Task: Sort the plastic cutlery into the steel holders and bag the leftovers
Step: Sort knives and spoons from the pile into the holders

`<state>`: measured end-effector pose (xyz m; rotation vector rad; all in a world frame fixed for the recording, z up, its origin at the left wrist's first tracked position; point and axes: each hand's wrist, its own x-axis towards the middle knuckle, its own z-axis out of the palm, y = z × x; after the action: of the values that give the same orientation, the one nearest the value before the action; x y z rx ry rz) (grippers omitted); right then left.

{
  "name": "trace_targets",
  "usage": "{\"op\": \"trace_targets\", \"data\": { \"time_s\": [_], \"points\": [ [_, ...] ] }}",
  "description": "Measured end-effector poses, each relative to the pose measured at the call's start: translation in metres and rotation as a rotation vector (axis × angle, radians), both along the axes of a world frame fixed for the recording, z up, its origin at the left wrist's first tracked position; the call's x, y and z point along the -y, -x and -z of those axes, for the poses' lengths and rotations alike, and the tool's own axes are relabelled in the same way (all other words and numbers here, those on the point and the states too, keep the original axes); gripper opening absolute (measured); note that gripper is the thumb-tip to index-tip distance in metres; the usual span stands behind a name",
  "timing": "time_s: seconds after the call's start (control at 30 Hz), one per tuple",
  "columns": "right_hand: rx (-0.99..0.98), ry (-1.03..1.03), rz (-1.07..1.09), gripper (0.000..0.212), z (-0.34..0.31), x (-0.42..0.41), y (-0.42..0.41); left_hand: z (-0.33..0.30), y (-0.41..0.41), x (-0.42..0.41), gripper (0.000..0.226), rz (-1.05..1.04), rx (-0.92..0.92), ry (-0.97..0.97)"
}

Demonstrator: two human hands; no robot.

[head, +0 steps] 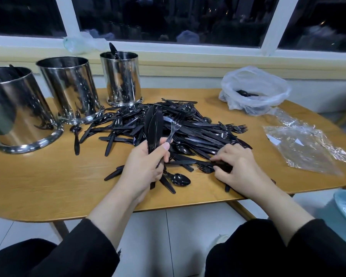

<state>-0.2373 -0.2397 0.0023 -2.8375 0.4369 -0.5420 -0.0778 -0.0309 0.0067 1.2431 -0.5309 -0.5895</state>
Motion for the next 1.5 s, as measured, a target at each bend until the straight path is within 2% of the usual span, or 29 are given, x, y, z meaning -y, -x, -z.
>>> {"op": "trace_targets", "data": {
  "time_s": [0.3, 0.53, 0.73, 0.9, 1.0, 1.23, 1.33, 1.5],
  "points": [
    [0.045, 0.002, 0.010, 0.010, -0.001, 0.002, -0.007, 0.003, 0.000, 0.001, 0.012, 0.030, 0.007, -0.018],
    [0.101, -0.142, 0.077, 0.006, -0.011, -0.005, -0.012, 0.002, 0.001, 0.000, 0.013, 0.036, 0.006, -0.020],
    [0.184, -0.310, 0.180, 0.013, -0.032, -0.021, -0.015, 0.000, 0.000, -0.002, 0.017, 0.040, 0.013, -0.014],
    [0.390, -0.509, 0.315, 0.013, -0.044, -0.032, -0.015, -0.001, 0.000, -0.003, 0.018, 0.030, -0.034, -0.003],
    [0.464, -0.677, 0.302, 0.015, -0.049, -0.049, -0.020, -0.002, 0.000, -0.002, 0.018, 0.029, -0.051, 0.009],
    [0.422, -0.994, 0.209, 0.015, -0.040, -0.100, -0.046, -0.002, -0.002, -0.002, 0.019, 0.032, -0.095, 0.069],
    [0.398, -1.037, 0.160, 0.014, -0.038, -0.114, -0.057, -0.002, -0.004, -0.003, 0.013, 0.028, -0.100, 0.064],
    [0.339, -0.973, 0.077, 0.014, -0.044, -0.129, -0.065, -0.002, -0.004, -0.002, 0.040, -0.036, -0.164, 0.064]
  ]
}}
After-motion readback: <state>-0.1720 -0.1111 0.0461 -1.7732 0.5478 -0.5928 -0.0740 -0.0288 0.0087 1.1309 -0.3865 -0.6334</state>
